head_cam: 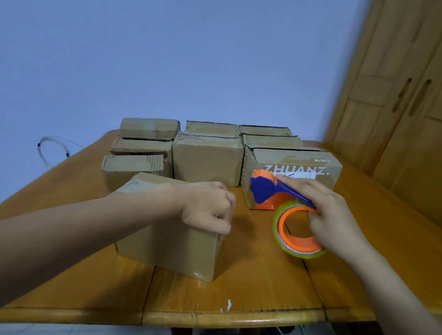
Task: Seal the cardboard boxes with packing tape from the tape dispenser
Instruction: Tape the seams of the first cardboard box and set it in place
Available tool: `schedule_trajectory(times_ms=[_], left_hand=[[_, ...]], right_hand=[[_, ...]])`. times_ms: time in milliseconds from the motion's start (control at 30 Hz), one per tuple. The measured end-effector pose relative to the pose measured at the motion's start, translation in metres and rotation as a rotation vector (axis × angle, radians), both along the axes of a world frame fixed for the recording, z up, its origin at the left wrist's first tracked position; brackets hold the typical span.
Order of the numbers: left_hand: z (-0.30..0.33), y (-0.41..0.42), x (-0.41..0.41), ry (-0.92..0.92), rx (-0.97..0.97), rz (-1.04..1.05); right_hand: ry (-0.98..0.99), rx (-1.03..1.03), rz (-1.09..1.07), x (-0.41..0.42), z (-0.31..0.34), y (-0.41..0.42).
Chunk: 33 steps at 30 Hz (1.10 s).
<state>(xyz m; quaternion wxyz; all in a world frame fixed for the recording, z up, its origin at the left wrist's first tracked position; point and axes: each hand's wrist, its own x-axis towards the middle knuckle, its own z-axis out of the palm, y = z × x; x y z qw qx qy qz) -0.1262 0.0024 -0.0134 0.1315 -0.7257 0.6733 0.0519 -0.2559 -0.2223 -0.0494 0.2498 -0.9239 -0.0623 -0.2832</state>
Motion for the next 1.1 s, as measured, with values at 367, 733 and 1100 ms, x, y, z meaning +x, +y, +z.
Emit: schedule_trajectory(times_ms=[367, 733, 1100], left_hand=[[-0.014, -0.017, 0.016, -0.013, -0.394, 0.528], [0.007, 0.106, 0.05, 0.45, -0.183, 0.367], [-0.004, 0.06, -0.009, 0.353, -0.311, 0.704]], right_hand=[[-0.03, 0.044, 0.021, 0.037, 0.024, -0.006], [-0.06, 0.062, 0.026, 0.018, 0.039, -0.004], [-0.09, -0.055, 0.044, 0.003, 0.045, 0.025]])
